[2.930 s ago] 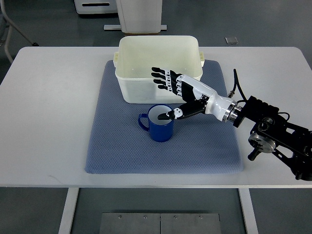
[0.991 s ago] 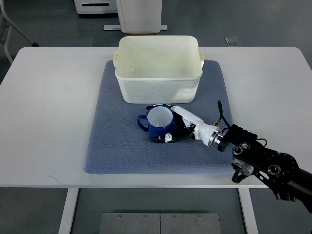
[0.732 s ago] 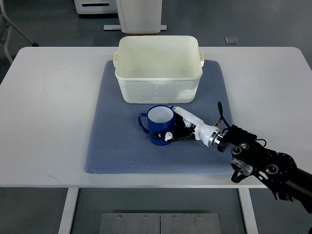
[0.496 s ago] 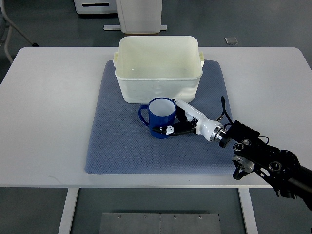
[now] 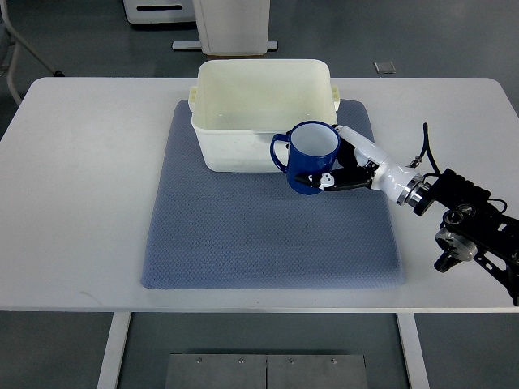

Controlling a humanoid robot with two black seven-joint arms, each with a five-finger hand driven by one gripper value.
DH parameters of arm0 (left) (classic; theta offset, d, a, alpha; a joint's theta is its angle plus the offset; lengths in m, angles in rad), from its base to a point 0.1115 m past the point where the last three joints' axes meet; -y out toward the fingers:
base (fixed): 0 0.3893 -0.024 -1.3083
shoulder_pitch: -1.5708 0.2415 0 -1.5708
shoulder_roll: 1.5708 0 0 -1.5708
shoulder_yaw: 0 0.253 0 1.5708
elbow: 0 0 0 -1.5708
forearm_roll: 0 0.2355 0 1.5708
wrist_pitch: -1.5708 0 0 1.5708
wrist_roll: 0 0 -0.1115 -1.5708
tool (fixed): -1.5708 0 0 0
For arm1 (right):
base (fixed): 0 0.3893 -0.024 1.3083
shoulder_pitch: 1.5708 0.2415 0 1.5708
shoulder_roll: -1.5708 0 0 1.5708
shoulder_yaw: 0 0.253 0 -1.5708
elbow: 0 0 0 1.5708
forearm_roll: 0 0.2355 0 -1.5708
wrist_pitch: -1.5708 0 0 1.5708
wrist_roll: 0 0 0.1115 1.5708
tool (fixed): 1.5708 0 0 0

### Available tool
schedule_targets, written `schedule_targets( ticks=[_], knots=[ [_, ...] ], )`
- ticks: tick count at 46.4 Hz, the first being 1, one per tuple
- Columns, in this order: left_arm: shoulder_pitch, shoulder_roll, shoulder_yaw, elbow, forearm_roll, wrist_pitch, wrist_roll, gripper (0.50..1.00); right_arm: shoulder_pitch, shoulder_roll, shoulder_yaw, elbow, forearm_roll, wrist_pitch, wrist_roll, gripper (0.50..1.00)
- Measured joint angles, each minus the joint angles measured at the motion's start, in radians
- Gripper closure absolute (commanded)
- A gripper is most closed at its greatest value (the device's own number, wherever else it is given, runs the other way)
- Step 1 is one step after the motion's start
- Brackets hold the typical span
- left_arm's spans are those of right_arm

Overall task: Place cup in box with right hand
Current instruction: 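Lift the blue mug with the right hand and carry it over the tub, then lower the mug into the tub and open the right hand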

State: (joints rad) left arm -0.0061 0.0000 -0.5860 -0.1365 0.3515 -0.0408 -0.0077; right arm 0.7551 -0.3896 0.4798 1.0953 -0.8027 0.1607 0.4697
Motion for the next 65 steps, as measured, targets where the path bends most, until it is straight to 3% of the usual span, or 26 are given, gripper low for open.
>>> schedule_targets(
  ticks=[15, 26, 41, 65],
  knots=[
    [0.000, 0.000, 0.000, 0.000, 0.000, 0.000, 0.000, 0.500, 0.108, -0.115, 0.001, 0.072, 0.068, 0.008, -0.047, 1.000],
    [0.000, 0.000, 0.000, 0.000, 0.000, 0.000, 0.000, 0.500, 0.147, -0.108, 0.046, 0.077, 0.079, 0.008, -0.118, 1.000],
    [0.000, 0.000, 0.000, 0.000, 0.000, 0.000, 0.000, 0.500, 0.194, 0.015, 0.080, 0.017, 0.078, -0.051, -0.231, 1.000],
    [0.000, 0.000, 0.000, 0.000, 0.000, 0.001, 0.000, 0.500, 0.225, 0.207, 0.072, -0.191, 0.071, -0.112, -0.234, 1.000]
  ],
)
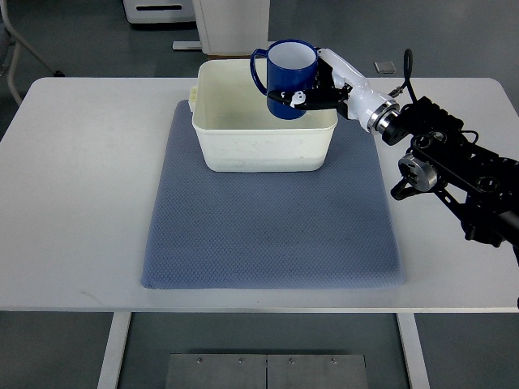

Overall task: Place cup in box with right hand
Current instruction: 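Lower the mug into the tub and open the right hand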

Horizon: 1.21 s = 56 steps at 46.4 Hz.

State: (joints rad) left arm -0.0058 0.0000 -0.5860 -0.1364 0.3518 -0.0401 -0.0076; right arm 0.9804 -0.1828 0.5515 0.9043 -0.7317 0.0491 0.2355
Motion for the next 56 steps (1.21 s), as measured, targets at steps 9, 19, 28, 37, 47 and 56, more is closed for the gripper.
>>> schedule_targets(
  ticks=[9, 19, 28, 37, 47, 56],
  knots=[
    [0.000, 0.000, 0.000, 0.000, 0.000, -0.001, 0.000, 0.500, 0.000, 0.034, -0.004, -0.055, -0.001, -0.002, 0.005, 1.000],
    [0.000, 0.000, 0.000, 0.000, 0.000, 0.000, 0.000, 0.500, -0.004, 0.040, -0.014, -0.064, 0.000, -0.003, 0.005, 1.000],
    [0.000, 0.000, 0.000, 0.000, -0.001, 0.000, 0.000, 0.500, -0.009, 0.060, -0.015, -0.095, 0.000, -0.025, 0.007, 1.000],
    [0.000, 0.000, 0.000, 0.000, -0.001, 0.000, 0.000, 0.500, -0.009, 0.075, -0.015, -0.128, 0.000, -0.031, 0.015, 1.000],
    [0.000, 0.000, 0.000, 0.000, -0.001, 0.000, 0.000, 0.500, -0.011, 0.091, -0.023, -0.133, 0.000, -0.060, 0.016, 1.000],
    [0.000, 0.000, 0.000, 0.000, -0.001, 0.000, 0.000, 0.500, -0.011, 0.107, -0.035, -0.132, 0.004, -0.125, 0.015, 1.000]
  ],
)
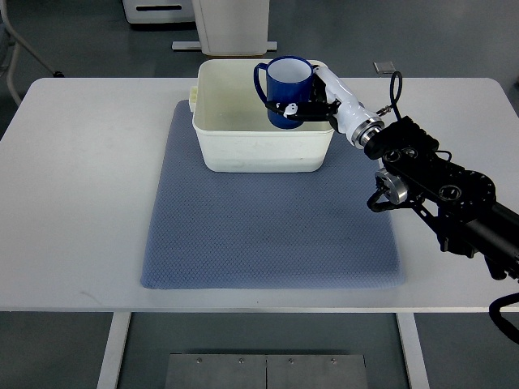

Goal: Place cup in box with right hand

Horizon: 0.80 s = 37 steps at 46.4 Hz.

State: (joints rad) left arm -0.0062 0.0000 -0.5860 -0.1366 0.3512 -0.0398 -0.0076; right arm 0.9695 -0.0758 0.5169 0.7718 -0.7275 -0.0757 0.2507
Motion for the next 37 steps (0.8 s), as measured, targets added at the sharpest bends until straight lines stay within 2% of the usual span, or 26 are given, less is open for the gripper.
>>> schedule_targets(
  ticks=[6, 7, 8, 10, 11, 12, 15, 37],
  knots=[
    [0.000, 0.000, 0.000, 0.000, 0.000, 0.000, 0.000, 0.500, 0.000, 0.001, 0.000, 0.000, 0.002, -0.002, -0.001, 1.000],
    [0.000, 0.000, 0.000, 0.000, 0.000, 0.000, 0.000, 0.500, 0.000, 0.001, 0.000, 0.000, 0.002, -0.002, -0.001, 0.959],
    [0.000, 0.000, 0.000, 0.000, 0.000, 0.000, 0.000, 0.500, 0.000, 0.001, 0.000, 0.000, 0.002, -0.003, -0.001, 0.886],
    [0.000, 0.000, 0.000, 0.000, 0.000, 0.000, 0.000, 0.500, 0.000, 0.001, 0.000, 0.001, 0.002, -0.003, -0.001, 0.698],
    [0.000, 0.000, 0.000, 0.000, 0.000, 0.000, 0.000, 0.500, 0.000, 0.001, 0.001, 0.001, 0.002, -0.003, -0.001, 0.697],
    [0.000, 0.000, 0.000, 0.000, 0.000, 0.000, 0.000, 0.500, 0.000, 0.001, 0.001, 0.001, 0.002, -0.003, -0.001, 0.567],
    [0.001, 0.000, 0.000, 0.000, 0.000, 0.000, 0.000, 0.500, 0.000, 0.001, 0.002, 0.001, 0.003, -0.003, -0.001, 0.517],
    [0.000, 0.000, 0.000, 0.000, 0.000, 0.000, 0.000, 0.500, 0.006, 0.000, 0.011, 0.006, 0.006, -0.003, 0.002, 0.507]
  ],
)
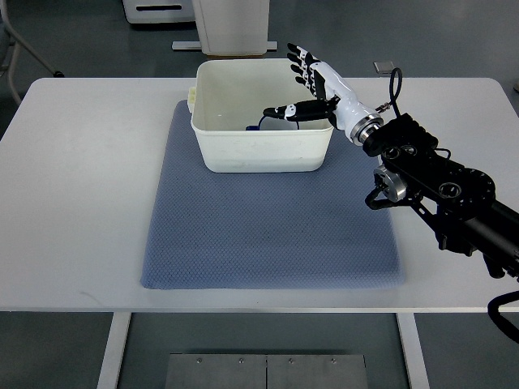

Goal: Place cup in box with right hand

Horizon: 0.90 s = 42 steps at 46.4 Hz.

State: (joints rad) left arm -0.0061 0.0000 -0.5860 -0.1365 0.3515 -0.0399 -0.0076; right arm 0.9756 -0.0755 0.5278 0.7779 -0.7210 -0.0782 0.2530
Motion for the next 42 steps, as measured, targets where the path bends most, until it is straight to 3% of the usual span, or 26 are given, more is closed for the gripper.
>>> schedule_targets(
  ticks=[17, 42],
  knots=[
    [0.001, 0.000, 0.000, 0.000, 0.000, 0.000, 0.000, 0.500, 0.011, -0.053, 0.038, 0.022, 0.029, 0.002, 0.001, 0.505],
    [0.000, 0.000, 0.000, 0.000, 0.000, 0.000, 0.000, 0.500, -0.003, -0.250, 0.066, 0.119, 0.174, 0.056, -0.001, 0.502]
  ],
)
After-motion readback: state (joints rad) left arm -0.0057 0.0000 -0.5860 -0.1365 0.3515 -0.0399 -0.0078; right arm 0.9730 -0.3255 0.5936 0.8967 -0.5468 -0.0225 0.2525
